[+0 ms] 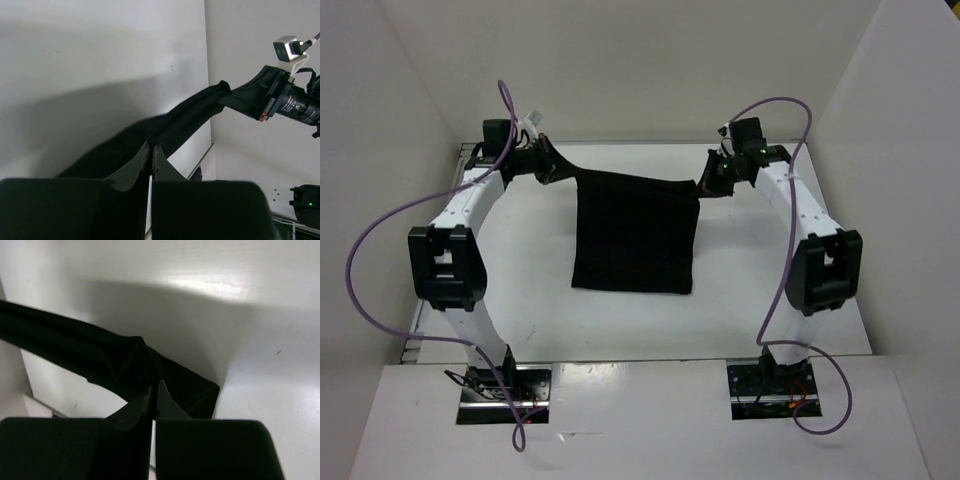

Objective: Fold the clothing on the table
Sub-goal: Fold the skirt

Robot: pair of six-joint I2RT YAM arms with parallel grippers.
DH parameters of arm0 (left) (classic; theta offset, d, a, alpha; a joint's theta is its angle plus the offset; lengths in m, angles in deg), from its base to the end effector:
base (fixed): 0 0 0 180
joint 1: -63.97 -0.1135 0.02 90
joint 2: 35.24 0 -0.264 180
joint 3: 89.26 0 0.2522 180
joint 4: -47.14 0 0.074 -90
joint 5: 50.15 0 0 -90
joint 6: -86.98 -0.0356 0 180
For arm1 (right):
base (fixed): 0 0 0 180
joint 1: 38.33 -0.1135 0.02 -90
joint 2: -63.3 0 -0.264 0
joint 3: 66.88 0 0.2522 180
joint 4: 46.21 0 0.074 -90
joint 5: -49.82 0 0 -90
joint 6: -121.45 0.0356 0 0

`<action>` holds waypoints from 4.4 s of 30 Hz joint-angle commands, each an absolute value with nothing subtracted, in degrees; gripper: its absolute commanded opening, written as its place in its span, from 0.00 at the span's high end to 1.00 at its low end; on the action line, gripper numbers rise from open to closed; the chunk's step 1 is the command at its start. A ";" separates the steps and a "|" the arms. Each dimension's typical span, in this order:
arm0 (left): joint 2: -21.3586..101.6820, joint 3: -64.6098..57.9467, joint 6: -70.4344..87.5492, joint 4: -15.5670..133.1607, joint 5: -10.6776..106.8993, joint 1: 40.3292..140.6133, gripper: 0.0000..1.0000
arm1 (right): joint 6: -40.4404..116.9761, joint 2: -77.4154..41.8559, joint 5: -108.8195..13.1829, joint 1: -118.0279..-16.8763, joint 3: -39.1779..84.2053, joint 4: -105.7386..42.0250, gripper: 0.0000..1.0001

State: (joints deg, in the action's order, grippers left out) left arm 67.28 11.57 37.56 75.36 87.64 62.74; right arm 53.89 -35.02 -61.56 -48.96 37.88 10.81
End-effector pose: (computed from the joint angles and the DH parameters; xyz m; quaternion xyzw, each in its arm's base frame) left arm 0.4147 -0.0175 0.3150 -0.0929 0.8117 -0.4843 0.3130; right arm 0.3680 0.0823 0.3202 0.0329 0.9266 0.2617 0.2680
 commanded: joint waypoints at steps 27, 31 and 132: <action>27.38 -35.67 39.08 73.70 80.10 69.68 1.00 | 82.83 -1.23 -52.47 -69.86 -4.76 7.97 1.00; 17.15 -41.11 40.30 79.70 79.58 70.21 1.00 | 90.95 5.28 -52.48 -74.00 -9.87 11.40 1.00; 44.39 -34.37 42.86 69.34 55.05 82.69 0.13 | 88.32 -31.17 -34.21 -72.25 2.33 8.68 0.53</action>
State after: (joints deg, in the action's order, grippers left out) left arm 46.71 -33.81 42.28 70.27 55.49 81.91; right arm 90.94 -29.43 -36.84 -73.83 -0.30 9.55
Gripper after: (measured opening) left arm 0.872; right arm 0.469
